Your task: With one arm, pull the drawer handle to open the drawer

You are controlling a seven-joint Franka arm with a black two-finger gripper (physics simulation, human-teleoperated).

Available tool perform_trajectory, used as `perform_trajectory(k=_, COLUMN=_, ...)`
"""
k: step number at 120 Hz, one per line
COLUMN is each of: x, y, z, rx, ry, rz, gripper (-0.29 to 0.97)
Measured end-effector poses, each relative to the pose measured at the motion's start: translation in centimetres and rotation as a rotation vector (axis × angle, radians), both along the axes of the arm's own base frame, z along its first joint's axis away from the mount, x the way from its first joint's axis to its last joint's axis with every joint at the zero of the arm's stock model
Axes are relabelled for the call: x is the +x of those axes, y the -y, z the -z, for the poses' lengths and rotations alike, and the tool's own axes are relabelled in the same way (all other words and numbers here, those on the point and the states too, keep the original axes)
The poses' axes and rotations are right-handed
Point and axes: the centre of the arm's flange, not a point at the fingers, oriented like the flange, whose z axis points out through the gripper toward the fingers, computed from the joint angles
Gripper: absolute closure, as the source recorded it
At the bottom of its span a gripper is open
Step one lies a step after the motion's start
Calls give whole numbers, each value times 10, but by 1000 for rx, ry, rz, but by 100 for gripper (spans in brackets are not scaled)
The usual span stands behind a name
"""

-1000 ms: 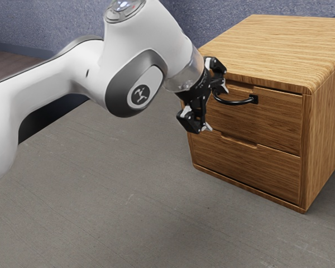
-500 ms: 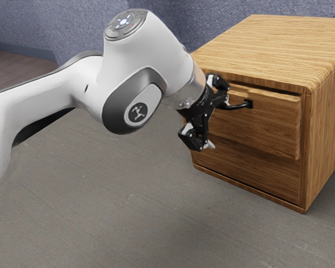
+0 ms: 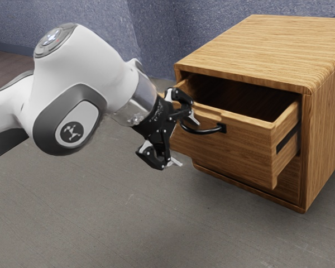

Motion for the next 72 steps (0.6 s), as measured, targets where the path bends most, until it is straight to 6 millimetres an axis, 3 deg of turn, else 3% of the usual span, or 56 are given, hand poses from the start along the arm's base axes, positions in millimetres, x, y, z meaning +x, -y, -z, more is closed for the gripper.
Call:
perform_trajectory(k=21, x=-42, y=-1, z=-7, rx=11, ry=29, rz=2, gripper=0)
perform_trajectory(k=39, x=-66, y=-9, z=-6, rx=9, ry=31, rz=-7, gripper=0)
perform_trajectory(k=46, x=-73, y=-12, z=-31, rx=7, ry=32, rz=-14, gripper=0)
perform_trajectory(k=59, x=-94, y=-4, z=-111, rx=18, ry=11, rz=-10, gripper=0)
perform_trajectory(k=63, x=-96, y=-1, z=-120, rx=28, ry=-39, rz=-9, gripper=0)
perform_trajectory(k=72, x=-94, y=3, z=-117, rx=58, ry=-173, rz=-10, gripper=0)
